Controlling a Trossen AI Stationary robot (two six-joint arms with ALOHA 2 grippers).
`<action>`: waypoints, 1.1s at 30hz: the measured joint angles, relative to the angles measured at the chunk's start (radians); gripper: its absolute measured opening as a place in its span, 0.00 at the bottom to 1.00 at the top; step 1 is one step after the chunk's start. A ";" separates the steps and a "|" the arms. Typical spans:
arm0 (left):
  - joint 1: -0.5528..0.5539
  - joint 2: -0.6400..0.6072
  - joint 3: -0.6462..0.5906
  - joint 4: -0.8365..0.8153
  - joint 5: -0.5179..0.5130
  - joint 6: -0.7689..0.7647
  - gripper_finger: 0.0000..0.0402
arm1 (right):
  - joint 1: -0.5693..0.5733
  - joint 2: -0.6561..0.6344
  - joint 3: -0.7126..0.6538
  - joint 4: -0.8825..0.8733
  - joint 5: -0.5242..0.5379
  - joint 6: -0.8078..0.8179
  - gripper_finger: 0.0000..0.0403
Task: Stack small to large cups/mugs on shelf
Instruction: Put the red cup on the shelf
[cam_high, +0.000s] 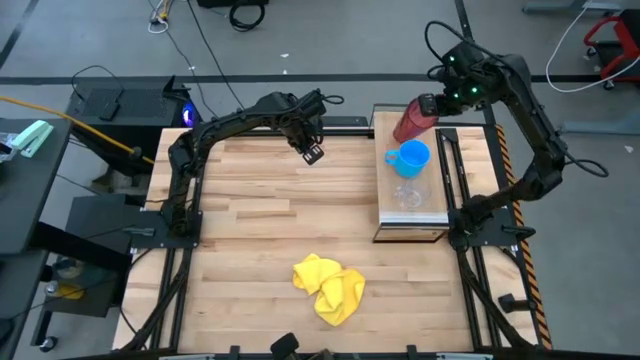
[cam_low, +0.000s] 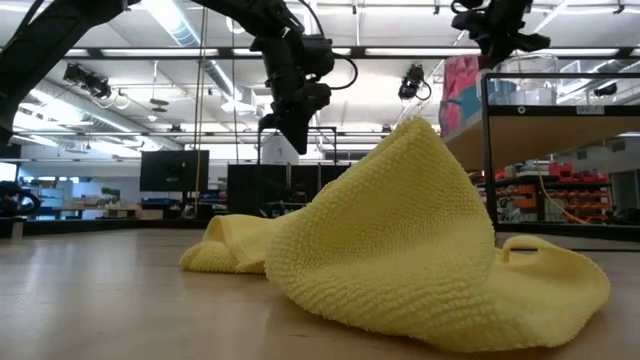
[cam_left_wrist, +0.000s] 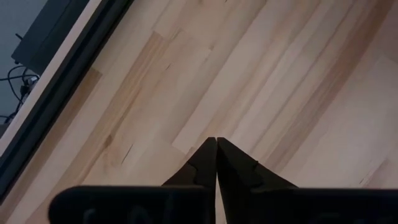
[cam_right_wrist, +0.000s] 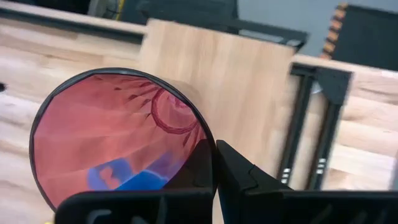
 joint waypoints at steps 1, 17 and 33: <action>0.000 0.000 0.000 0.000 0.001 0.001 0.05 | -0.001 -0.007 -0.002 0.000 0.012 0.001 0.01; 0.000 0.000 0.000 0.008 0.026 -0.009 0.05 | -0.003 0.008 -0.002 0.001 0.065 0.021 0.02; 0.000 0.000 0.000 0.015 0.025 -0.010 0.04 | -0.003 0.033 -0.002 0.001 0.067 0.006 0.02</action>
